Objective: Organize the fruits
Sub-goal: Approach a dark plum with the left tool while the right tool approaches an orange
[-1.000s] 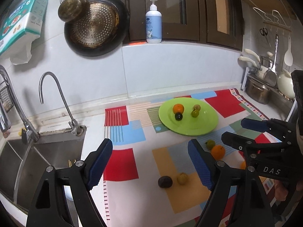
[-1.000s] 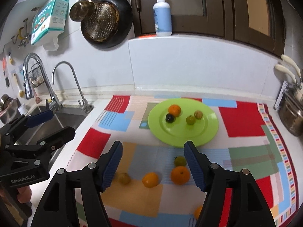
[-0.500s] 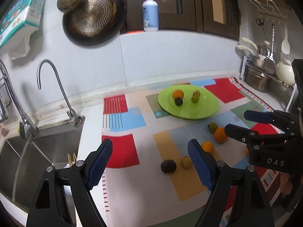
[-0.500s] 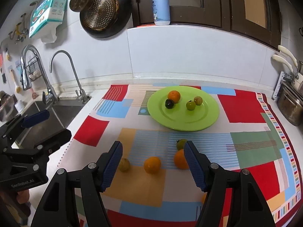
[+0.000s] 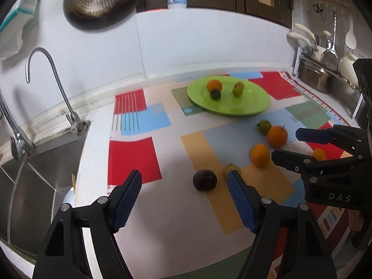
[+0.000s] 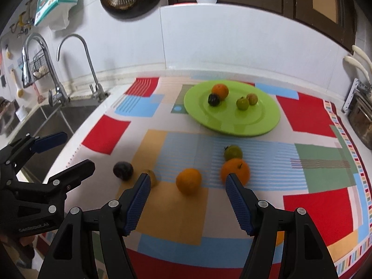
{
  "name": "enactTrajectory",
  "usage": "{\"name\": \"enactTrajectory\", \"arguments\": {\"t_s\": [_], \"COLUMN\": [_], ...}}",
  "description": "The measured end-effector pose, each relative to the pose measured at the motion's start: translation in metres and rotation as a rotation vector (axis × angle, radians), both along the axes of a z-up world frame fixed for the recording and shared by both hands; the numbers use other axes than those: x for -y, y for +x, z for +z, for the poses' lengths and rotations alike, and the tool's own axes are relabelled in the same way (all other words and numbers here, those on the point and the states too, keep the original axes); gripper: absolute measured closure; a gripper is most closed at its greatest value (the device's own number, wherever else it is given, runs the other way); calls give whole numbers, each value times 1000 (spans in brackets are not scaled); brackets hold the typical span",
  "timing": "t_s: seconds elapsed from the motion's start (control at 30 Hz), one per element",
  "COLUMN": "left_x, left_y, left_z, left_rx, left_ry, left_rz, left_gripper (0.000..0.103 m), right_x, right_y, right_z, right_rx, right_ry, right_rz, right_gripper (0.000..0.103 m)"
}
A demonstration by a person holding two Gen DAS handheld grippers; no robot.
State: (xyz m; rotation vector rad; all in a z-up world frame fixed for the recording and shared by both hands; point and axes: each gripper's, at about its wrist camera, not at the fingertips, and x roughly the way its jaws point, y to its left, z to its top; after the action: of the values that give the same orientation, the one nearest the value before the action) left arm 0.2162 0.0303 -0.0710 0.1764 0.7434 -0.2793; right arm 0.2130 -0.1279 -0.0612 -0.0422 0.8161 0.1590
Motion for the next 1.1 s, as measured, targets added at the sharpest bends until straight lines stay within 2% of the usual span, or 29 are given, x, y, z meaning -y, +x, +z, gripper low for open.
{"name": "enactTrajectory", "arguments": {"t_s": [0.1, 0.43, 0.67, 1.1], "left_x": [2, 11, 18, 25], "left_y": [4, 20, 27, 36], "left_z": [-10, -31, -40, -48], "left_rx": [-23, -91, -106, -141], "left_ry": [1, -5, 18, 3], "left_rz": [1, -32, -56, -78], "left_gripper": [30, 45, 52, 71], "right_x": [1, -2, 1, 0], "right_y": [3, 14, 24, 38], "right_z": [-7, -29, -38, -46], "right_rx": [-20, -83, -113, -137], "right_ry": [-1, 15, 31, 46], "right_rz": [2, 21, 15, 19], "right_gripper": [36, 49, 55, 66]}}
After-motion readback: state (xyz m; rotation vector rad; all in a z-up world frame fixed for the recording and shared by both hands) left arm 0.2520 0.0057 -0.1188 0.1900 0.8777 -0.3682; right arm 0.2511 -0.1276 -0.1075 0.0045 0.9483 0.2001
